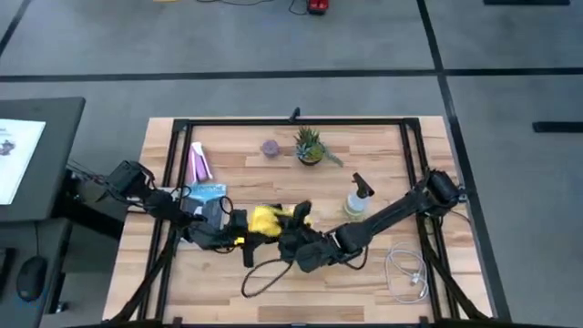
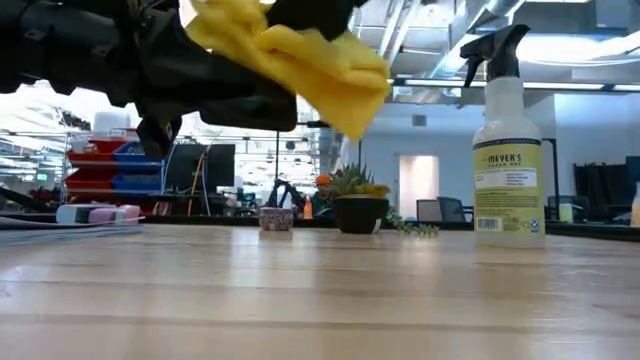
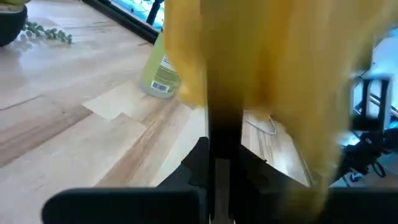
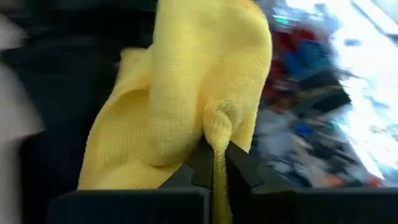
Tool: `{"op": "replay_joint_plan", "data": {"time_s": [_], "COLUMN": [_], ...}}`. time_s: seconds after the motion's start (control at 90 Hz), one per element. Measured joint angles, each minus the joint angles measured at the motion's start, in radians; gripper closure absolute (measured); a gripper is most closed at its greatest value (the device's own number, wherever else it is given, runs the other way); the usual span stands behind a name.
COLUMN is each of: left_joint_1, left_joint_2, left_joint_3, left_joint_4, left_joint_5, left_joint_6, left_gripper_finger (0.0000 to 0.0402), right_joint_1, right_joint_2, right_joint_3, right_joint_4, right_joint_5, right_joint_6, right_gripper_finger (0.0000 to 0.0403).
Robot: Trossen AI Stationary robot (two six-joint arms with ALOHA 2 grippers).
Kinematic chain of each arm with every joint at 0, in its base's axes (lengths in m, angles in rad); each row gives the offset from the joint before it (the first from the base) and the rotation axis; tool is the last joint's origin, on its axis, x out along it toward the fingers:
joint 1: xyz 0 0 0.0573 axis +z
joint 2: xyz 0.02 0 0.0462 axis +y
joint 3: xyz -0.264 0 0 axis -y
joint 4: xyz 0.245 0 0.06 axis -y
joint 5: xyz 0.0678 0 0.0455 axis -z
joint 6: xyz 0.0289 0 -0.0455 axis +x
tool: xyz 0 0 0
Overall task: Apply microfiber cloth
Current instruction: Wipe the cellphone with the microfiber cloth
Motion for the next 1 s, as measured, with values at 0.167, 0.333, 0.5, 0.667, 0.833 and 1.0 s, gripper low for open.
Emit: {"op": "replay_joint_plan", "data": {"time_s": [0.167, 0.333, 0.5, 0.667, 0.833, 1.0], "left_joint_1": [-0.002, -0.001, 0.001, -0.003, -0.004, -0.005], "left_joint_2": [0.000, 0.000, 0.000, 0.000, 0.000, 0.000], "left_joint_3": [0.000, 0.000, 0.000, 0.002, 0.003, 0.002], "left_joint_4": [-0.016, -0.018, -0.007, -0.010, -0.021, -0.031], "left_joint_5": [0.015, 0.018, -0.005, 0.034, 0.044, 0.039], "left_joint_6": [0.004, 0.014, 0.013, 0.018, 0.023, 0.021], "left_gripper_finger": [0.0395, 0.0394, 0.0394, 0.0394, 0.0394, 0.0393], "right_joint_1": [0.004, 0.018, 0.027, 0.013, 0.010, 0.017], "right_joint_2": [-0.001, 0.004, 0.002, -0.007, -0.007, -0.008], "right_joint_3": [0.001, 0.002, 0.000, 0.016, 0.017, 0.017], "right_joint_4": [-0.074, -0.278, -0.301, -0.143, -0.020, -0.035], "right_joint_5": [-0.111, -0.249, -0.029, 0.194, 0.078, -0.015], "right_joint_6": [0.087, 0.268, 0.239, 0.120, 0.086, 0.083], "right_gripper_finger": [0.0403, 0.0403, 0.0403, 0.0403, 0.0403, 0.0403]}}
